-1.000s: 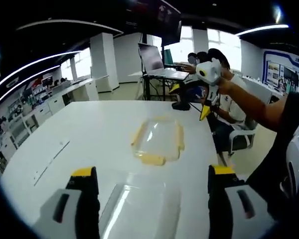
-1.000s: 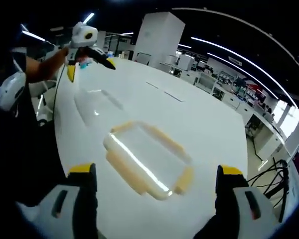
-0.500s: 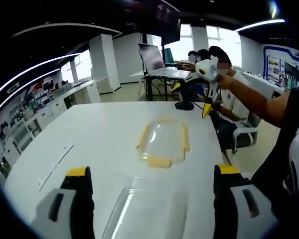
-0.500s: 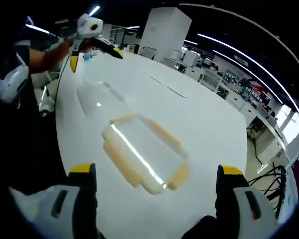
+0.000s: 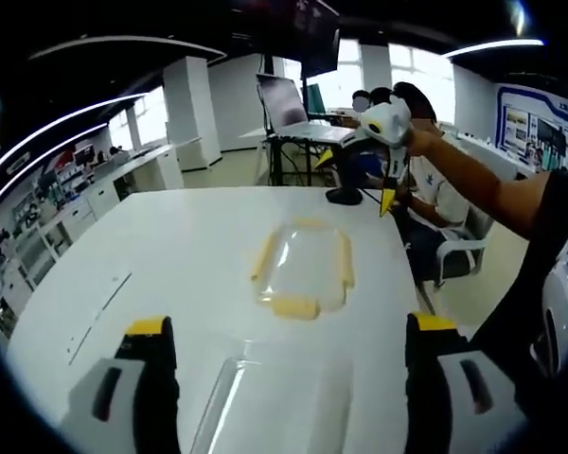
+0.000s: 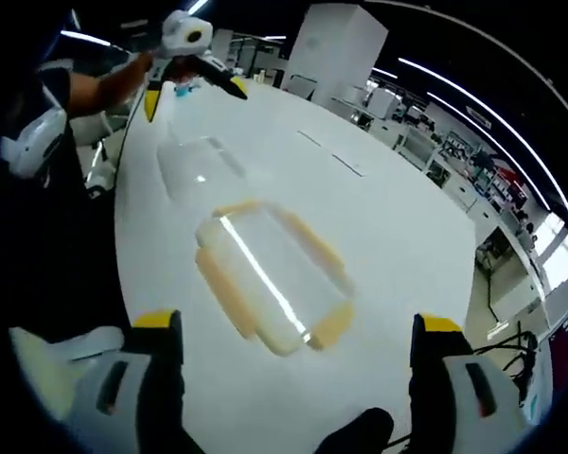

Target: Snap each plastic latch of the storage box into its locked position after aligning the lid with the box until every specified latch is closed and the lid sits flush.

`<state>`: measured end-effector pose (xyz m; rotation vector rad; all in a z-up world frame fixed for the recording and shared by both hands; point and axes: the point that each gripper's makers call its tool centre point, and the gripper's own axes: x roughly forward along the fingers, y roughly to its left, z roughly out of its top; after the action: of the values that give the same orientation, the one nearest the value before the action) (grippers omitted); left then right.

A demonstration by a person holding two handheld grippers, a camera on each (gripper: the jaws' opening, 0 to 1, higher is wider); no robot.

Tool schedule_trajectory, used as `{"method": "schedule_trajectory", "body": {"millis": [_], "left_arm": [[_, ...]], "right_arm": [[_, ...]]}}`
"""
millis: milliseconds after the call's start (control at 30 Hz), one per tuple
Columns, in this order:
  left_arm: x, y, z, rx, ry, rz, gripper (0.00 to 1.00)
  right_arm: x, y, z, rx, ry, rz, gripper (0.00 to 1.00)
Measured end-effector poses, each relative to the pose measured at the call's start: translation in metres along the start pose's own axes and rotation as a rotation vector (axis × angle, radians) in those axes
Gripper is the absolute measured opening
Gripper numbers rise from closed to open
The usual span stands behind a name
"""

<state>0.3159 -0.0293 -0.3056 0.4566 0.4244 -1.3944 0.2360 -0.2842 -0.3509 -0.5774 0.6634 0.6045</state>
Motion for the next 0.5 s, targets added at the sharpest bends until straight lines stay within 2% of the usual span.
{"method": "schedule_trajectory", "body": {"millis": [233,500], "left_arm": [[0.003,-0.001,0.003,0.019,0.011,0.006,0.99],[0.006,0.006,0.004,0.026,0.043,0.019,0.97]], "right_arm": [[-0.006,-0.008,-0.003,-0.016,0.020,0.000,1.00],[-0.001,-0.026,-0.017,-0.003,0.047,0.017,1.00]]}}
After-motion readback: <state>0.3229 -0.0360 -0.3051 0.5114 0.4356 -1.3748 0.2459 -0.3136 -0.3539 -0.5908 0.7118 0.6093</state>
